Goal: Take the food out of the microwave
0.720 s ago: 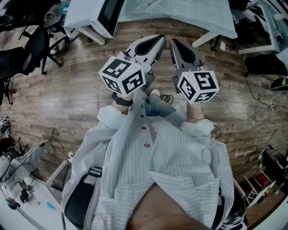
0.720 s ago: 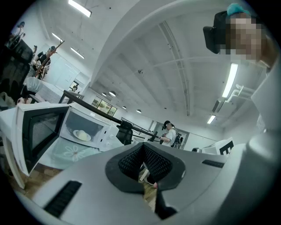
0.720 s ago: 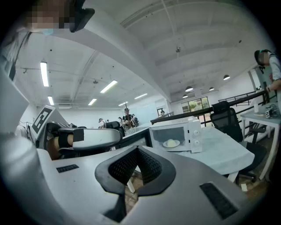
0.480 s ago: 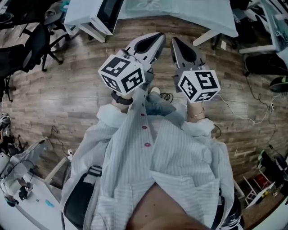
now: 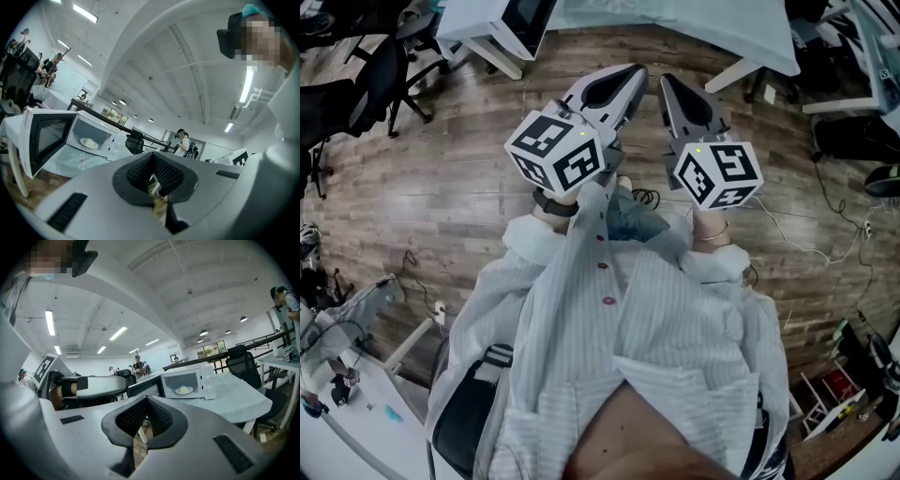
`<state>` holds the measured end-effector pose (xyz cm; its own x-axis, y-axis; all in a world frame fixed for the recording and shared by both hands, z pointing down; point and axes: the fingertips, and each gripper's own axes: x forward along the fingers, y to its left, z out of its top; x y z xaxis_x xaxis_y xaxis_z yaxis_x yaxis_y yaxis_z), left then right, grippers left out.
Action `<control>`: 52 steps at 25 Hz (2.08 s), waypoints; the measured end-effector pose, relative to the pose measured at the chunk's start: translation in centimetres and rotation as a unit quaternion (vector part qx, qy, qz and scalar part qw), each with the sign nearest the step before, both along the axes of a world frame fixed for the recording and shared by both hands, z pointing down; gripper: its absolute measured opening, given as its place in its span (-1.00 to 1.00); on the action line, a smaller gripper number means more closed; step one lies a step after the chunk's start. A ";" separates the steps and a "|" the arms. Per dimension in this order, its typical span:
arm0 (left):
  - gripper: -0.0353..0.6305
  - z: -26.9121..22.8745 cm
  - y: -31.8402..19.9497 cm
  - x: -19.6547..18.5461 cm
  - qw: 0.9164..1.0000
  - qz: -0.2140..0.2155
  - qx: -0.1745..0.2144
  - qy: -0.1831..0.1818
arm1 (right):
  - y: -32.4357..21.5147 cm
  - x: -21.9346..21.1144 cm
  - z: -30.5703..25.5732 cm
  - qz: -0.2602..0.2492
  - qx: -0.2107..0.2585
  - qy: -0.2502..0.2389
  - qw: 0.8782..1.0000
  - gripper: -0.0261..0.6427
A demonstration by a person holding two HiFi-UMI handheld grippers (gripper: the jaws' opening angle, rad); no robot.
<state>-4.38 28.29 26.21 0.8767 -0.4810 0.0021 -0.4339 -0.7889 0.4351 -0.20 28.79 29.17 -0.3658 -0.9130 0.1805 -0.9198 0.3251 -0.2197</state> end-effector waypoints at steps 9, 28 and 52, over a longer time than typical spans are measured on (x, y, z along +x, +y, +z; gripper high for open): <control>-0.87 0.7 -4.0 0.3 1.000 0.002 -0.008 0.006 | -3.7 0.6 1.4 0.003 -0.013 -0.009 1.000 -0.83; -0.87 0.4 -22.4 -0.2 0.999 0.031 -0.003 0.008 | -22.0 0.2 0.8 0.036 -0.010 -0.015 0.999 -0.83; -0.87 3.3 -33.5 3.0 0.999 0.031 -0.038 -0.002 | -33.6 2.9 3.3 0.050 -0.046 -0.039 0.997 -0.83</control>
<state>-1.39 -5.17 29.53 0.9048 -0.4239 0.0408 -0.3872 -0.7789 0.4934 2.75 -4.81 32.47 -0.2909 -0.9263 0.2394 -0.9253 0.2088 -0.3165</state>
